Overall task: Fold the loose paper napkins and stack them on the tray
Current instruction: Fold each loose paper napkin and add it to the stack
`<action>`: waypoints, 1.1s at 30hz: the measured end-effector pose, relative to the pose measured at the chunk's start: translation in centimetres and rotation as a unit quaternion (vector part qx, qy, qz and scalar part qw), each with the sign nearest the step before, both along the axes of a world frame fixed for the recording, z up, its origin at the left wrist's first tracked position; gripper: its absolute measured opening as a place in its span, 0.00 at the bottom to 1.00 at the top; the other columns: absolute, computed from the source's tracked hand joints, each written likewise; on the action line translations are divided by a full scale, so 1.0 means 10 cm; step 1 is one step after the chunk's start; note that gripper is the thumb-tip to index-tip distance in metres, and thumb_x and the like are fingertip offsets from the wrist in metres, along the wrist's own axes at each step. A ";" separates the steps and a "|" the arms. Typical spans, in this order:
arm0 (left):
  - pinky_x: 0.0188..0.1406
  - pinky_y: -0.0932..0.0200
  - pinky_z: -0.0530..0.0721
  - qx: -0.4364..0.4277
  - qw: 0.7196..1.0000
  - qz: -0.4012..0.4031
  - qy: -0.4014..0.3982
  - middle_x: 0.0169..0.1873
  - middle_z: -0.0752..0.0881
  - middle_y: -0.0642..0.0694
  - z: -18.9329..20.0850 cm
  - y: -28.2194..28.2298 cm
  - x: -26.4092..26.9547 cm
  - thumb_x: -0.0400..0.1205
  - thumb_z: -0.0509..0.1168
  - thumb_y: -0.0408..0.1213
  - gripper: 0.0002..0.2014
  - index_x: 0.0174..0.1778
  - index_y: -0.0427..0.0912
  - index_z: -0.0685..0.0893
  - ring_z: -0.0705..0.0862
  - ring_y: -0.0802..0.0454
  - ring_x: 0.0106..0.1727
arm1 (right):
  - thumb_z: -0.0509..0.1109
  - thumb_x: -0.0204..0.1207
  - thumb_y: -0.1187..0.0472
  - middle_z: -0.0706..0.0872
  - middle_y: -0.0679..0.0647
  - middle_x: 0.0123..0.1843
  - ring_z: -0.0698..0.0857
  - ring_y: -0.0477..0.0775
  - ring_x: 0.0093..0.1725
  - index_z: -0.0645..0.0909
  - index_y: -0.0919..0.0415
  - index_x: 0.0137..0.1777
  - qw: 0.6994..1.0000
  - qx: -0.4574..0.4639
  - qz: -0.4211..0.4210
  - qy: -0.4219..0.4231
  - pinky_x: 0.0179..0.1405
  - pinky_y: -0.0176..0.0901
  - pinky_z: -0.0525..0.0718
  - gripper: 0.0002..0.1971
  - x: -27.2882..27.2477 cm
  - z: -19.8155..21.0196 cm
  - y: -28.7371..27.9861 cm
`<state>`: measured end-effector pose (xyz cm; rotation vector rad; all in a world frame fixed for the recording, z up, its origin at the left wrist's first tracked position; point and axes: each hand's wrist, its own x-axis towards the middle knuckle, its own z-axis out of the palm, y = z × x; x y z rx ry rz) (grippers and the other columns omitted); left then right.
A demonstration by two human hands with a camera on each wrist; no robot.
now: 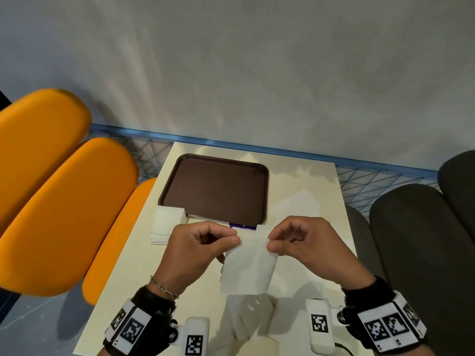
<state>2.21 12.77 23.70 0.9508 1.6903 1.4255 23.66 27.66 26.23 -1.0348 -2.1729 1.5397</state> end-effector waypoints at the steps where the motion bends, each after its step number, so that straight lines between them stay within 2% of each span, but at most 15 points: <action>1: 0.36 0.56 0.92 -0.001 1.000 -0.001 0.003 0.39 0.95 0.48 0.01 0.00 0.01 0.75 0.81 0.34 0.04 0.45 0.42 0.97 0.92 0.45 0.37 | 0.89 0.71 0.56 0.95 0.47 0.43 0.93 0.51 0.44 0.94 0.47 0.44 1.000 0.007 0.005 -0.014 0.56 0.55 0.93 0.07 0.01 0.00 0.01; 5: 0.40 0.60 0.92 -0.009 0.999 -0.003 0.040 0.40 0.95 0.53 0.01 0.02 0.05 0.75 0.81 0.37 0.04 0.44 0.46 0.97 0.93 0.50 0.43 | 0.90 0.70 0.55 0.94 0.41 0.43 0.93 0.44 0.45 0.93 0.48 0.45 0.997 0.023 0.028 -0.062 0.56 0.51 0.92 0.08 0.05 0.02 0.02; 10: 0.44 0.67 0.89 -0.010 0.996 0.002 0.085 0.40 0.94 0.59 0.05 0.05 0.09 0.71 0.81 0.44 0.07 0.44 0.52 0.97 0.92 0.57 0.46 | 0.90 0.70 0.55 0.95 0.43 0.46 0.93 0.46 0.47 0.93 0.50 0.45 0.995 0.004 0.050 -0.085 0.58 0.58 0.92 0.09 0.08 0.02 0.03; 14: 0.44 0.66 0.90 -0.008 0.995 0.003 0.102 0.39 0.94 0.60 0.07 0.06 0.11 0.71 0.81 0.46 0.08 0.44 0.52 0.97 0.92 0.56 0.45 | 0.90 0.70 0.53 0.96 0.46 0.47 0.94 0.51 0.48 0.93 0.49 0.46 0.993 -0.032 0.057 -0.095 0.59 0.65 0.92 0.10 0.11 0.00 0.05; 16: 0.43 0.67 0.89 -0.008 0.994 0.001 0.107 0.40 0.94 0.60 0.07 0.08 0.12 0.70 0.80 0.47 0.09 0.45 0.52 0.97 0.92 0.56 0.45 | 0.89 0.71 0.52 0.96 0.46 0.46 0.94 0.50 0.47 0.93 0.49 0.46 0.994 -0.028 0.057 -0.089 0.57 0.63 0.92 0.09 0.10 -0.02 0.05; 20: 0.42 0.68 0.89 -0.004 0.996 0.002 0.087 0.40 0.94 0.57 0.08 0.09 0.10 0.69 0.82 0.45 0.14 0.51 0.51 0.95 0.92 0.56 0.44 | 0.88 0.73 0.57 0.96 0.46 0.44 0.94 0.48 0.46 0.94 0.55 0.46 0.998 -0.032 0.037 -0.043 0.56 0.48 0.93 0.06 0.09 0.01 0.07; 23: 0.45 0.64 0.91 -0.007 0.998 0.001 0.061 0.41 0.93 0.57 0.08 0.08 0.06 0.70 0.82 0.42 0.19 0.57 0.50 0.93 0.92 0.55 0.46 | 0.87 0.74 0.61 0.96 0.52 0.43 0.95 0.52 0.45 0.95 0.59 0.45 0.998 -0.056 0.022 -0.004 0.53 0.45 0.93 0.05 0.11 0.06 0.10; 27: 0.49 0.57 0.93 0.001 1.000 0.010 0.025 0.44 0.95 0.49 0.07 0.07 0.05 0.71 0.82 0.40 0.20 0.60 0.50 0.92 0.93 0.49 0.49 | 0.87 0.73 0.62 0.96 0.55 0.44 0.95 0.57 0.44 0.95 0.59 0.44 0.998 -0.056 0.031 0.008 0.54 0.50 0.94 0.04 0.12 0.12 0.13; 33: 0.50 0.57 0.94 0.013 1.000 0.024 -0.005 0.44 0.95 0.47 0.09 0.06 0.05 0.70 0.82 0.39 0.21 0.59 0.49 0.92 0.93 0.49 0.48 | 0.88 0.72 0.63 0.96 0.54 0.43 0.95 0.60 0.45 0.96 0.58 0.42 0.999 -0.035 0.031 0.015 0.53 0.57 0.94 0.04 0.08 0.18 0.11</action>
